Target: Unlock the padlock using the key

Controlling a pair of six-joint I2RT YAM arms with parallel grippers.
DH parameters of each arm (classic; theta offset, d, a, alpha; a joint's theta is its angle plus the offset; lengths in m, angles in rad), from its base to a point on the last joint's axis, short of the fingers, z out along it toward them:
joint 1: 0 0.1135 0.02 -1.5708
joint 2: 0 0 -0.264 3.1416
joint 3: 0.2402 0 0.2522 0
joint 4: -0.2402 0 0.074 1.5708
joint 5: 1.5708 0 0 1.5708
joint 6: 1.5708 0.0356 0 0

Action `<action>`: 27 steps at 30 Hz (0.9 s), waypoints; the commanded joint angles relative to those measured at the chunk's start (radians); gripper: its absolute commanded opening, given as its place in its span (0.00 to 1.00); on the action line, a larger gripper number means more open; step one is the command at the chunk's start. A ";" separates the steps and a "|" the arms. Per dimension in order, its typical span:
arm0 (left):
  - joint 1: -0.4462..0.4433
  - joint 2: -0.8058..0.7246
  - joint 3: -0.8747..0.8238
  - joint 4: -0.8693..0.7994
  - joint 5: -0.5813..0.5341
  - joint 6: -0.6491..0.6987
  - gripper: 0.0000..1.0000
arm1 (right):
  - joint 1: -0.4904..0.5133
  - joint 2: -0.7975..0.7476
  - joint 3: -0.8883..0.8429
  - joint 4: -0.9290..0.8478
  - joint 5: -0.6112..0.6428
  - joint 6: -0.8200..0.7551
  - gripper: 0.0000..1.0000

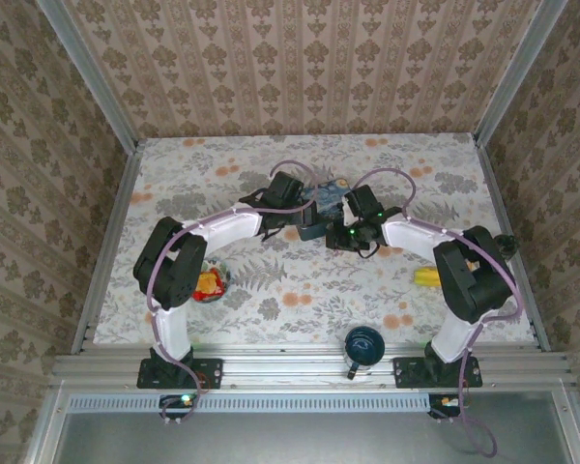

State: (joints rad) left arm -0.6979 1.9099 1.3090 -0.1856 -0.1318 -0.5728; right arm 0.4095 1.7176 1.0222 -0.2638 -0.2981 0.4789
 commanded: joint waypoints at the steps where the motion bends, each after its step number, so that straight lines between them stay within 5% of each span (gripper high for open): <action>1: 0.004 0.014 -0.043 -0.131 -0.002 0.006 1.00 | -0.013 -0.063 -0.001 0.115 -0.052 0.030 0.14; 14: 0.003 -0.011 -0.069 -0.116 0.010 -0.015 1.00 | -0.051 -0.035 -0.024 0.163 0.023 0.116 0.13; 27: 0.007 -0.003 -0.076 -0.093 0.035 -0.034 1.00 | 0.015 -0.109 -0.092 0.114 0.179 0.220 0.35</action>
State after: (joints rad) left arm -0.6922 1.8931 1.2762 -0.1631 -0.1154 -0.6098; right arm 0.4107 1.6257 0.9535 -0.1593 -0.1669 0.6395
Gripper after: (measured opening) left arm 0.999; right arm 0.348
